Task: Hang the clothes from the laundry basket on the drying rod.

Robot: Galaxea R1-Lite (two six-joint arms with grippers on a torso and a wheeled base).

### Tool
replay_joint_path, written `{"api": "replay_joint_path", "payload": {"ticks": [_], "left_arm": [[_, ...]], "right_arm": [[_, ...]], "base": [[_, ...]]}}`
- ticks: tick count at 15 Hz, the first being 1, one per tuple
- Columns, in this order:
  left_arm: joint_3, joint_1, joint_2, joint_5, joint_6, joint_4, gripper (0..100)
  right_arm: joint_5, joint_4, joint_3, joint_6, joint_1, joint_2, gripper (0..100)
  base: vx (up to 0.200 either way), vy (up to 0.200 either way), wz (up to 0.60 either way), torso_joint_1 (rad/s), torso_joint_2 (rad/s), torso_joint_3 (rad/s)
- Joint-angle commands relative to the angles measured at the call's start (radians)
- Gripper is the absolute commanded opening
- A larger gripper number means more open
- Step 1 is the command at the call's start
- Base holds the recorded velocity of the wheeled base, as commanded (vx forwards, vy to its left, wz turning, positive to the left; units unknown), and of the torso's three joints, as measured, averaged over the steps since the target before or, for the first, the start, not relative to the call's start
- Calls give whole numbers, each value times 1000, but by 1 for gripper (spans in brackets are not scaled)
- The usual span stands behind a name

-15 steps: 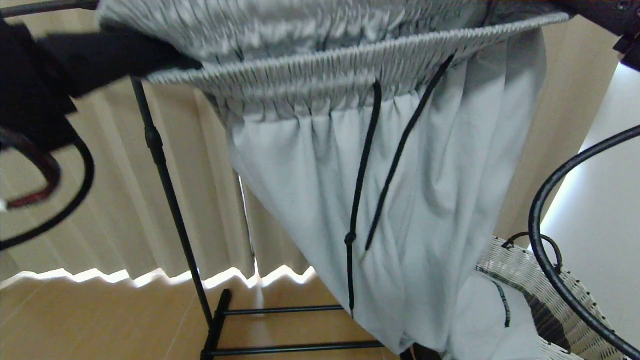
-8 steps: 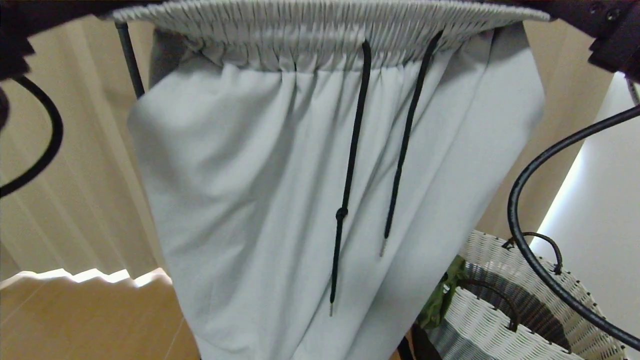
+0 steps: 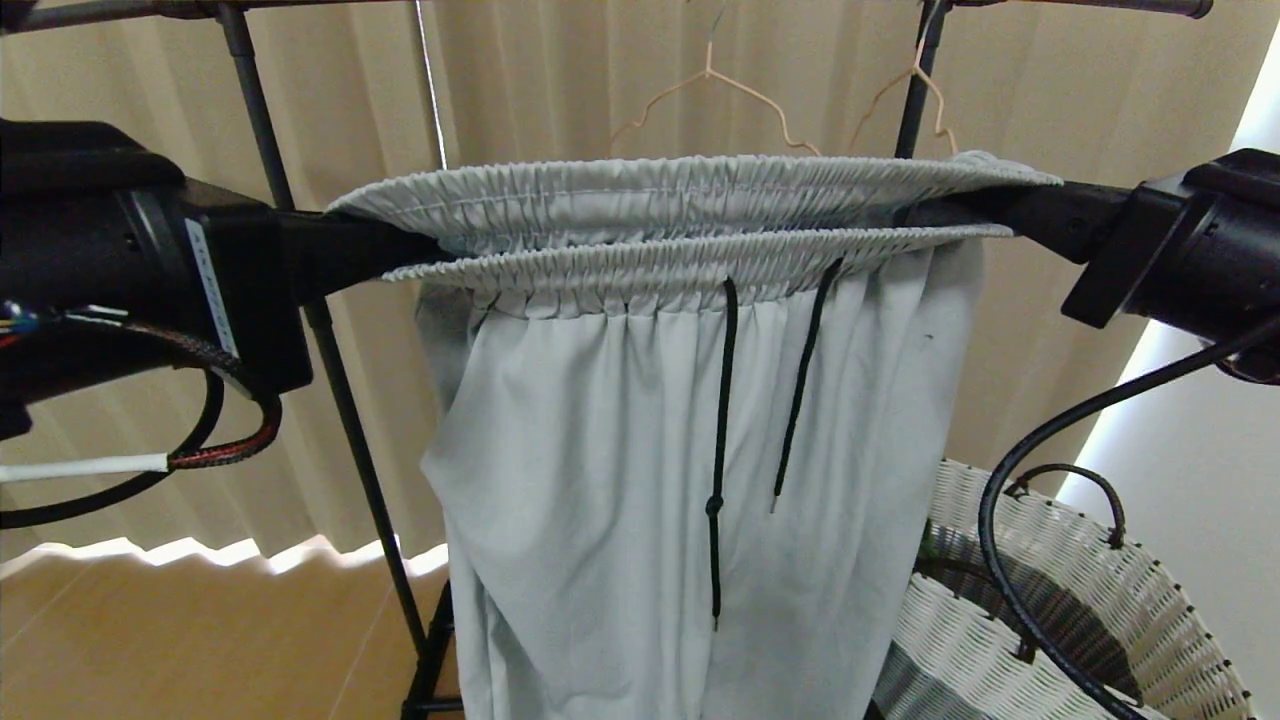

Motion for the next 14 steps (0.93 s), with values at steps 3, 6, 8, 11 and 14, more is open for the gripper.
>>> {"api": "replay_joint_path", "payload": {"ticks": [3,6,8,11,14], "left_arm": [[-13,23,18,1,30,-3,0],[-11,27,32,1,30,-5,0],[-8,27,51,1,30,-20,0],[-25,86,112,23,33,-65,0],[-111,141,221,21,15,-106,0]], "right_arm": [[0,-1,-2,0,0,-2,0],[1,-1,-1,0,-2,-2,0],[0,-1,-1,0,-8,9,0],[3,6,-4,6,-38,0,0],[11,103,4,13,-38,-77,0]], "base": [[0,0,0,0,0,0],[0,0,0,0,0,0],[0,0,0,0,0,0],[0,0,0,0,0,0],[0,0,0,0,0,0]]}}
